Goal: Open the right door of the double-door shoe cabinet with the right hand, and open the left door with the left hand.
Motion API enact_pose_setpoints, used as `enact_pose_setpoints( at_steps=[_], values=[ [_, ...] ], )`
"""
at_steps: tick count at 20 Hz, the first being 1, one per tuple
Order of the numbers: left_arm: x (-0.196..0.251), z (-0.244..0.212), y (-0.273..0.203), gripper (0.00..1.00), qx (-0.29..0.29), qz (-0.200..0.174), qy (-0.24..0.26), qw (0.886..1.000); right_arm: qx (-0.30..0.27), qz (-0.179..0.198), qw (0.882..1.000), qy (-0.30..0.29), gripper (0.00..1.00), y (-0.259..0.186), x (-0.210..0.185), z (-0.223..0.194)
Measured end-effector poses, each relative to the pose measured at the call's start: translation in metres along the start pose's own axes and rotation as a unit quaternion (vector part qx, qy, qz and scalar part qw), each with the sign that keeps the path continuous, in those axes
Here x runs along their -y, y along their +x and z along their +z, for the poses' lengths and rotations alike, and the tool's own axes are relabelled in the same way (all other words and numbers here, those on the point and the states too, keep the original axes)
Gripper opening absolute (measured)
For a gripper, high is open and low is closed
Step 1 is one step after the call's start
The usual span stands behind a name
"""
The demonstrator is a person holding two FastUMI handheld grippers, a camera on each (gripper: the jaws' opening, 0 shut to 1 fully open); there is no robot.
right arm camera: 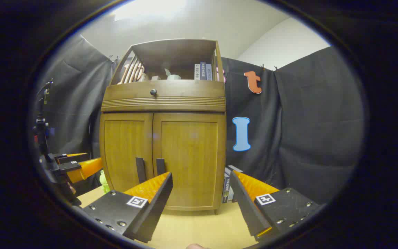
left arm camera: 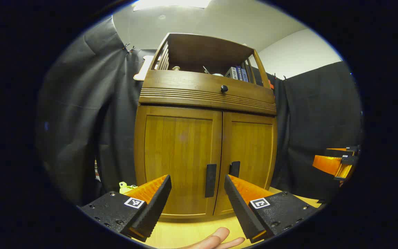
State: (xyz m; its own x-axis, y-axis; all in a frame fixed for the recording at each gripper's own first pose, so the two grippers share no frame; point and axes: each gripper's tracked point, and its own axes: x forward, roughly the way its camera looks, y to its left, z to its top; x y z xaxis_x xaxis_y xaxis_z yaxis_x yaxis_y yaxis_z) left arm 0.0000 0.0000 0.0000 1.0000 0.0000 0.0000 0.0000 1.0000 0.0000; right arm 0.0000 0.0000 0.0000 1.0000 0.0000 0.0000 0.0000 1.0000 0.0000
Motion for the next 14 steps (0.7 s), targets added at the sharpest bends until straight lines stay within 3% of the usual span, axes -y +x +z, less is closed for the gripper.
enact_pose_setpoints(
  at_steps=[3,4,7,8,10,11,14],
  values=[
    [-0.001,0.0,0.001,0.91,-0.004,0.002,0.0,1.0,-0.002,0.005,1.0,0.0,0.93,0.003,-0.003,-0.004],
    [0.0,0.0,0.001,0.95,-0.003,0.003,0.001,1.0,-0.003,0.005,1.0,0.0,0.93,0.005,-0.003,-0.005],
    [0.0,-0.001,0.0,0.95,-0.005,0.002,0.001,1.0,-0.005,0.011,1.0,0.001,0.93,0.011,-0.007,-0.008],
    [0.0,-0.002,0.0,0.91,-0.006,0.0,0.0,1.0,-0.008,0.013,1.0,-0.001,0.93,0.015,-0.009,-0.01],
    [0.002,-0.004,0.001,0.95,-0.012,-0.003,-0.004,1.0,-0.013,0.017,1.0,-0.008,0.93,0.022,-0.013,-0.014],
    [0.002,-0.005,0.001,0.91,-0.015,-0.005,-0.002,1.0,-0.016,0.02,1.0,-0.01,0.93,0.027,-0.016,-0.017],
    [0.002,-0.005,0.0,0.91,-0.015,-0.006,0.007,1.0,-0.02,0.027,0.999,-0.009,0.99,0.043,-0.024,-0.023]
  ],
)
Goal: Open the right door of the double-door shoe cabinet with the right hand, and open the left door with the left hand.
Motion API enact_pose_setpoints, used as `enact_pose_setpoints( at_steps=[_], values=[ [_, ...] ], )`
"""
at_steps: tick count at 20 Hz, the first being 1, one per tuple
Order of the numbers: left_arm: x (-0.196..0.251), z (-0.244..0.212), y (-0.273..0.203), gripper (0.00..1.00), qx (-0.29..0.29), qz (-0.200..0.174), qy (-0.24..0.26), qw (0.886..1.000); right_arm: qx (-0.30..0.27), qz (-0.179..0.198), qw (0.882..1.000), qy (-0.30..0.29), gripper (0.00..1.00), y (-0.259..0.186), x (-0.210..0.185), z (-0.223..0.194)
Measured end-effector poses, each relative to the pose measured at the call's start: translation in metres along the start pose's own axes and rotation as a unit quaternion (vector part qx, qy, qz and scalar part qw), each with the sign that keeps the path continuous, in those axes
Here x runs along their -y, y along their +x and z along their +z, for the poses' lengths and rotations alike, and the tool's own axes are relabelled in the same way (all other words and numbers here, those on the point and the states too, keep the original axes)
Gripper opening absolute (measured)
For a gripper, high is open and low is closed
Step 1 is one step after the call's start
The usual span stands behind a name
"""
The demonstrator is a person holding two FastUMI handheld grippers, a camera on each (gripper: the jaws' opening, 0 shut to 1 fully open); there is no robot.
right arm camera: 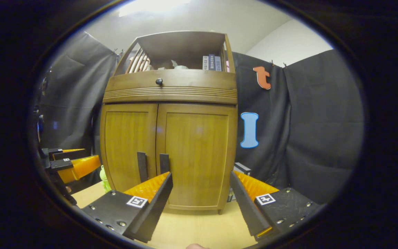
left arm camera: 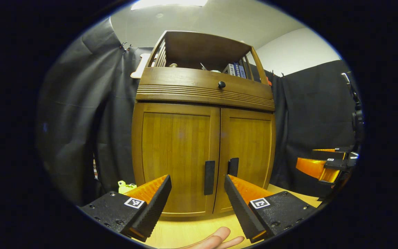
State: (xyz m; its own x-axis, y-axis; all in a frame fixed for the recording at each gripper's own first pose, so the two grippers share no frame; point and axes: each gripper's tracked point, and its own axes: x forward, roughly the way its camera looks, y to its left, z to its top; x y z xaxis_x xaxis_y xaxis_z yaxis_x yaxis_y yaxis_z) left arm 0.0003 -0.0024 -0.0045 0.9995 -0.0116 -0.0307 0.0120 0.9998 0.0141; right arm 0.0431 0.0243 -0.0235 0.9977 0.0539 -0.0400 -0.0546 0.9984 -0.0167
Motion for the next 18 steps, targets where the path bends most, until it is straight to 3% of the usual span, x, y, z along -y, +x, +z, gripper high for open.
enact_pose_setpoints(
  at_steps=[1,2,3,4,7,10,11,12,13,14,18],
  values=[
    [0.001,0.001,0.0,0.95,0.0,-0.002,-0.002,1.0,0.002,0.001,1.0,0.003,0.99,0.007,-0.003,0.001],
    [0.0,-0.001,0.001,0.91,-0.001,-0.003,-0.002,1.0,0.006,0.001,1.0,0.007,0.98,0.015,-0.005,0.002],
    [-0.001,-0.003,0.002,0.91,-0.005,-0.001,0.0,1.0,0.009,0.006,1.0,0.008,0.94,0.026,-0.01,0.004],
    [-0.001,-0.005,0.002,0.91,-0.008,0.003,-0.001,1.0,0.01,0.012,1.0,0.005,0.98,0.036,-0.015,0.004],
    [-0.003,-0.007,0.003,0.91,-0.013,0.009,-0.006,1.0,0.0,0.03,1.0,-0.004,0.94,0.072,-0.038,-0.002],
    [-0.004,-0.009,0.005,0.92,-0.016,0.012,-0.004,1.0,-0.013,0.051,0.999,-0.005,1.0,0.11,-0.065,-0.017],
    [-0.003,-0.009,0.005,0.92,-0.017,0.011,-0.003,1.0,-0.022,0.058,0.998,-0.003,0.94,0.12,-0.072,-0.026],
    [-0.003,-0.009,0.006,0.91,-0.017,0.009,-0.002,1.0,-0.032,0.064,0.997,-0.001,0.98,0.131,-0.082,-0.035],
    [-0.003,-0.008,0.006,0.95,-0.017,0.006,-0.001,1.0,-0.045,0.067,0.997,-0.007,0.98,0.142,-0.091,-0.047],
    [-0.002,-0.007,0.007,0.91,-0.016,0.005,-0.001,1.0,-0.056,0.065,0.996,-0.014,0.98,0.15,-0.095,-0.058],
    [-0.003,-0.009,0.01,0.91,-0.021,0.007,-0.005,1.0,-0.1,0.046,0.993,-0.038,0.94,0.172,-0.103,-0.099]
  ],
)
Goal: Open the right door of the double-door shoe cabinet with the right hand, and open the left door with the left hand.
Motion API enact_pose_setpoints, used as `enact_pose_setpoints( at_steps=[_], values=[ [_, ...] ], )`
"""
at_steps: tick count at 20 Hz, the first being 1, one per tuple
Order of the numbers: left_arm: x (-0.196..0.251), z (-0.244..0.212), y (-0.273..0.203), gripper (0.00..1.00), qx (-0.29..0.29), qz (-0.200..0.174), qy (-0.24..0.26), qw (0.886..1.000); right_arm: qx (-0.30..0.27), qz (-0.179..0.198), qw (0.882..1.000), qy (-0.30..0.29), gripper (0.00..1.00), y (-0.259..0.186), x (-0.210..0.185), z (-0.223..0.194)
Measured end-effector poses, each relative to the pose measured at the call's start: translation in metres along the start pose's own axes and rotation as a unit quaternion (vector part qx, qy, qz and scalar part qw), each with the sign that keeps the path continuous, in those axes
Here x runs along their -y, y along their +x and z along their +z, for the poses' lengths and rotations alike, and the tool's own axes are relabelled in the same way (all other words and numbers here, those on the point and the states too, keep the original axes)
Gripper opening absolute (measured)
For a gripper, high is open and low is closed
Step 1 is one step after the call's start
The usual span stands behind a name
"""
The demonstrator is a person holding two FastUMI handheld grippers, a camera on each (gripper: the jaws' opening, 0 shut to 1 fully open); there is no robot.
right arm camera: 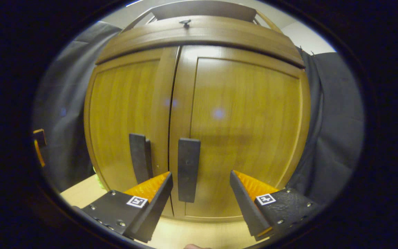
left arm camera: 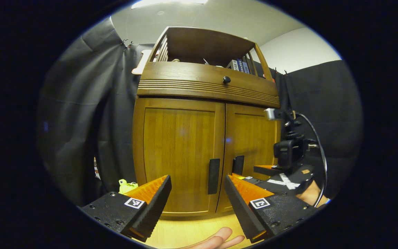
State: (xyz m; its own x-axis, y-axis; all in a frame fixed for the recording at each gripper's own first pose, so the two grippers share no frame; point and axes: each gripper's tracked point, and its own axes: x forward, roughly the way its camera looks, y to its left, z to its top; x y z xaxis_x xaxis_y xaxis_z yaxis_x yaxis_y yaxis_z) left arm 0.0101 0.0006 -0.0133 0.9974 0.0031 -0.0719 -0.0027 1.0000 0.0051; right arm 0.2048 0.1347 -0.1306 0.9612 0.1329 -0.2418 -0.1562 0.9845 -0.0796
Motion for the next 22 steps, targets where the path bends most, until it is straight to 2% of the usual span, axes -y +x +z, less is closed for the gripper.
enact_pose_setpoints(
  at_steps=[1,2,3,5,7,8,11,12,19,20,22],
  values=[
    [0.0,0.0,0.001,0.91,-0.003,0.0,-0.002,1.0,-0.007,0.003,1.0,0.002,0.98,0.007,-0.004,-0.006],
    [-0.001,-0.001,0.002,0.92,-0.006,0.0,-0.004,1.0,-0.012,0.007,1.0,0.007,0.94,0.012,-0.007,-0.012],
    [-0.001,-0.002,0.002,0.92,-0.009,0.001,-0.006,1.0,-0.017,0.004,1.0,0.015,0.98,0.018,-0.006,-0.017],
    [-0.001,-0.002,0.004,0.91,-0.012,0.0,-0.006,1.0,-0.03,0.006,0.999,0.031,0.88,0.021,-0.005,-0.019],
    [-0.002,-0.001,0.004,0.91,-0.012,0.003,-0.007,1.0,-0.018,0.007,0.999,0.036,0.77,0.017,-0.005,-0.011],
    [-0.003,-0.003,0.006,0.91,-0.014,0.004,-0.008,1.0,-0.012,0.034,0.999,0.041,0.77,0.016,-0.014,-0.012],
    [-0.003,-0.004,0.008,0.92,-0.021,0.006,-0.009,1.0,-0.015,0.043,0.998,0.036,0.32,0.016,-0.016,-0.019],
    [-0.004,-0.006,0.007,0.91,-0.023,0.007,-0.008,1.0,-0.012,0.043,0.998,0.037,0.28,0.014,-0.018,-0.021],
    [-0.003,-0.007,0.009,0.91,-0.031,0.007,-0.011,0.999,0.0,0.071,0.997,0.035,0.27,-0.014,-0.012,-0.024],
    [-0.004,-0.006,0.009,0.95,-0.03,0.008,-0.01,0.999,0.0,0.074,0.997,0.033,0.28,-0.019,-0.012,-0.025],
    [-0.005,-0.005,0.011,0.95,-0.028,0.011,-0.01,1.0,0.0,0.085,0.996,0.032,0.28,-0.018,-0.014,-0.024]
  ],
)
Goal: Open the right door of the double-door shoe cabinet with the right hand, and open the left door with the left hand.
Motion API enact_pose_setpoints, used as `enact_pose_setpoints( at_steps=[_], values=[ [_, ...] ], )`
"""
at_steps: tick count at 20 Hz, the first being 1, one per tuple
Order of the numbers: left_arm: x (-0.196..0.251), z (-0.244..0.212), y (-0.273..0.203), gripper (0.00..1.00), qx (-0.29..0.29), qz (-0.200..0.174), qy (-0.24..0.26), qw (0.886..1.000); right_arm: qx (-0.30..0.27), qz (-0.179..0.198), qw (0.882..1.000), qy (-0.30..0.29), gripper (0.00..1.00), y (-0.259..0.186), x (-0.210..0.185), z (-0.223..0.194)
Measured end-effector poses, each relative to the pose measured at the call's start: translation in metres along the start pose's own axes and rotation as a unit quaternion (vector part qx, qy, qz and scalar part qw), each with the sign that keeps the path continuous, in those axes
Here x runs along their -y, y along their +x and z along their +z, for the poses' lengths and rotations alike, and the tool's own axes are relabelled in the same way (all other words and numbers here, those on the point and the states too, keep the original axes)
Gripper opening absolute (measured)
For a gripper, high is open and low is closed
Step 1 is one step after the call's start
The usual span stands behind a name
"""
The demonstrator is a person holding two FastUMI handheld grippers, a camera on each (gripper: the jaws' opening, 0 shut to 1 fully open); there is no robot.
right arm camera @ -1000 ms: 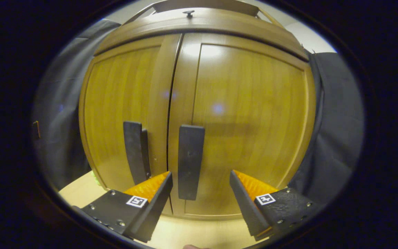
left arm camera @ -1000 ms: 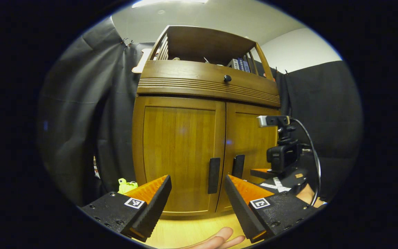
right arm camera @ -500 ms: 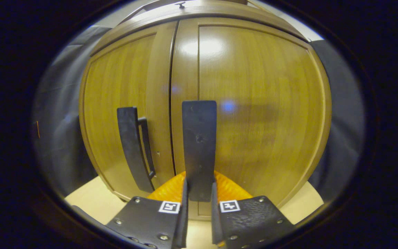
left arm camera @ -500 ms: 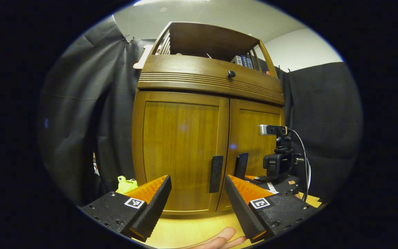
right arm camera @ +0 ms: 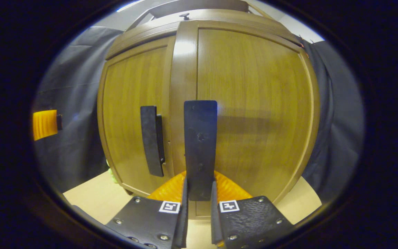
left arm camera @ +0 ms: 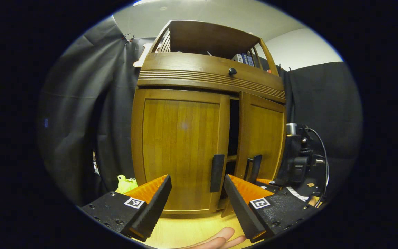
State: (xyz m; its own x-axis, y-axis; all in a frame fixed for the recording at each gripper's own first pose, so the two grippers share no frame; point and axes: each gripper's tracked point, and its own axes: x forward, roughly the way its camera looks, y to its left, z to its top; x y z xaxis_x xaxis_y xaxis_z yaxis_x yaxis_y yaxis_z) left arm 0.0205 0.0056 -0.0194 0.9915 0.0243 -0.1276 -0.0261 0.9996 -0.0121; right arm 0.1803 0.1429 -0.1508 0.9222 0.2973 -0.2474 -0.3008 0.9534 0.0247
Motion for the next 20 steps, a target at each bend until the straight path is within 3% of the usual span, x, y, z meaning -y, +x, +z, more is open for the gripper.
enact_pose_setpoints(
  at_steps=[3,4,5,7,11,12,20],
  values=[
    [0.001,0.0,0.001,0.91,-0.001,-0.003,0.0,1.0,-0.002,0.014,1.0,0.0,0.27,0.003,-0.004,-0.001],
    [0.001,0.0,0.001,0.95,-0.002,-0.003,-0.001,1.0,-0.001,0.015,1.0,-0.002,0.28,0.004,-0.003,0.0],
    [0.001,-0.001,0.003,0.92,-0.003,-0.003,-0.001,1.0,-0.001,0.014,1.0,-0.009,0.27,0.004,-0.003,0.0],
    [0.003,-0.001,0.003,0.95,-0.005,-0.004,0.0,1.0,0.001,0.017,1.0,-0.012,0.27,0.004,-0.003,-0.001],
    [0.006,-0.007,0.006,0.95,-0.015,-0.008,0.003,1.0,0.001,0.025,1.0,-0.003,0.27,0.006,-0.004,0.0],
    [0.007,-0.008,0.007,0.92,-0.016,-0.008,0.004,1.0,0.001,0.025,1.0,-0.003,0.27,0.006,-0.005,-0.001],
    [0.009,-0.008,0.008,0.95,-0.013,-0.006,0.004,1.0,0.002,0.018,1.0,0.0,0.27,0.005,-0.003,0.001]
  ],
)
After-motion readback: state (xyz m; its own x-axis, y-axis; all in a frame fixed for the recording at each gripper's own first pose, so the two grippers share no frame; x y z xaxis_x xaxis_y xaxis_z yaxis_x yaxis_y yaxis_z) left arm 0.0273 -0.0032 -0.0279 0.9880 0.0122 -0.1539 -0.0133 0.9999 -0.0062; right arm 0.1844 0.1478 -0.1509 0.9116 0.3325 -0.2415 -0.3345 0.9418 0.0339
